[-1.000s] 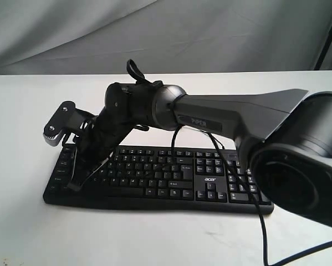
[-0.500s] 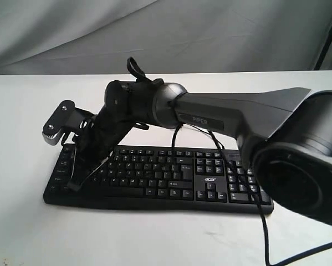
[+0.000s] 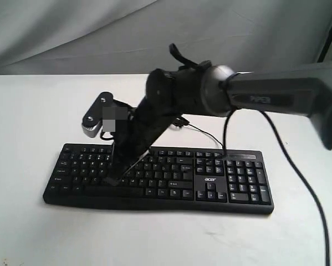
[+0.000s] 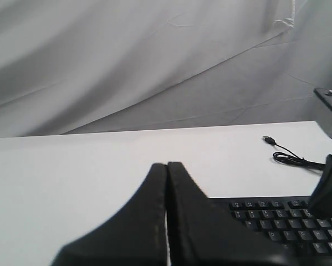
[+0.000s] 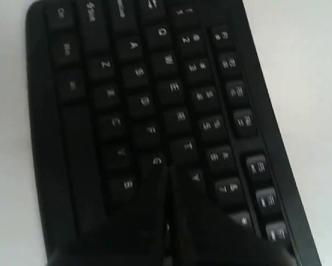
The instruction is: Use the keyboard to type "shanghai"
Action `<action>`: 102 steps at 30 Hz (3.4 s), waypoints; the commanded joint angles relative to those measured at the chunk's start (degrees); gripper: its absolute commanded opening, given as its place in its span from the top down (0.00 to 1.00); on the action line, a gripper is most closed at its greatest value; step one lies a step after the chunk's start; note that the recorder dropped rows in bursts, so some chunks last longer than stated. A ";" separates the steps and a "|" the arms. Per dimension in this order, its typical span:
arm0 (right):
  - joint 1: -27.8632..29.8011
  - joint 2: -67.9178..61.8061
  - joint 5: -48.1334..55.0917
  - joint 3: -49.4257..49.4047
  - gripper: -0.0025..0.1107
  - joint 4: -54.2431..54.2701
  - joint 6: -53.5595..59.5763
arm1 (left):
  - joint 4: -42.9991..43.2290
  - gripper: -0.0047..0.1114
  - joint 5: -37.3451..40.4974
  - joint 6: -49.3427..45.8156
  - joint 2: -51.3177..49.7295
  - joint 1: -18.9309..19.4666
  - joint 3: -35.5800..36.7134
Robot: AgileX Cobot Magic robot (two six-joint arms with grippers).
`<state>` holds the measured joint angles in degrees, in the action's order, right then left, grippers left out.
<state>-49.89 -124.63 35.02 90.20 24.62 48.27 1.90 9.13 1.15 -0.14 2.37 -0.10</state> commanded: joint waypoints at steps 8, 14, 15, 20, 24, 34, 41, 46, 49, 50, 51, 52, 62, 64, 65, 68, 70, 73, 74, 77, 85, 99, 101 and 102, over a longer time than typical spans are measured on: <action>0.92 1.85 -5.97 -5.70 0.98 9.61 7.04 | 0.00 0.96 -0.34 0.15 0.14 -0.37 0.10; 0.92 -0.97 -5.55 -4.81 0.98 10.30 7.41 | 0.00 0.96 -0.34 0.15 0.14 -0.37 0.10; 0.92 -1.10 -5.55 -4.81 0.98 10.44 7.41 | 0.00 0.96 -0.34 0.15 0.14 -0.37 0.10; 0.92 -1.34 -5.66 -4.81 0.98 10.43 7.41 | 0.00 0.96 -0.34 0.15 0.14 -0.37 0.10; 0.92 -1.44 -5.66 -4.81 0.98 10.31 7.41 | 0.00 0.96 -0.34 0.15 0.14 -0.37 0.10; 0.92 -2.42 -5.78 -4.81 0.98 10.44 7.55 | 0.00 0.96 -0.34 0.15 0.14 -0.37 0.10; 0.08 0.23 -5.18 -1.53 0.98 9.65 8.11 | 0.00 0.96 -0.34 0.15 0.14 -0.37 0.10; -3.38 -4.49 -2.29 9.26 0.98 8.11 6.37 | 0.00 0.96 -0.34 0.15 0.14 -0.37 0.10; -5.04 -11.30 3.19 19.59 0.98 6.69 3.38 | 0.00 0.96 -0.34 0.15 0.14 -0.37 0.10; -5.53 -13.39 4.86 22.87 0.98 5.06 1.64 | 0.00 0.96 -0.34 0.15 0.14 -0.37 0.10; -5.52 -14.12 5.76 24.26 0.98 4.03 0.50 | 0.00 0.96 -0.34 0.15 0.14 -0.37 0.10; -5.52 -14.75 6.91 25.59 0.98 2.40 -1.05 | 0.00 0.96 -0.34 0.15 0.14 -0.37 0.10; -5.52 -16.06 7.22 25.59 0.98 0.37 -2.53 | 0.00 0.96 -0.34 0.15 0.14 -0.37 0.10; -5.52 -16.04 7.11 25.59 0.98 0.37 -2.53 | 0.00 0.96 -0.34 0.15 0.14 -0.37 0.10; -5.52 -16.04 6.98 25.59 0.98 0.37 -2.53 | 0.00 0.96 -0.34 0.15 0.14 -0.37 0.10; -5.52 -16.41 6.31 25.59 0.98 0.37 -2.42 | 0.00 0.96 -0.34 0.15 0.14 -0.37 0.10; -5.52 -16.65 6.17 25.59 0.98 0.61 -2.09 | 0.00 0.96 -0.34 0.15 0.14 -0.37 0.10; -5.52 -16.92 6.06 25.59 0.98 0.91 -1.95 | 0.00 0.96 -0.34 0.15 0.14 -0.37 0.10; -5.52 -16.92 6.08 25.59 0.98 0.91 -1.95 | 0.00 0.96 -0.34 0.15 0.14 -0.37 0.10; -5.52 -17.22 6.08 25.59 0.98 0.91 -1.95 | 0.00 0.96 -0.34 0.15 0.14 -0.37 0.10; -5.52 -17.70 6.08 25.59 0.98 1.37 -1.95 | 0.00 0.96 -0.34 0.15 0.14 -0.37 0.10; -2.52 -5.80 11.93 14.87 0.98 -3.99 -4.03 | 0.00 0.96 -0.34 0.15 0.14 -0.37 0.10; -1.48 0.35 2.98 2.07 0.98 -3.01 -3.83 | 0.00 0.96 -0.34 0.15 0.14 -0.37 0.10; -1.48 1.93 0.31 -1.08 0.98 -2.08 -3.46 | 0.00 0.96 -0.34 0.15 0.14 -0.37 0.10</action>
<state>-51.97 -127.15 41.64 96.97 21.02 44.77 1.90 9.13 1.15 -0.14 2.37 -0.10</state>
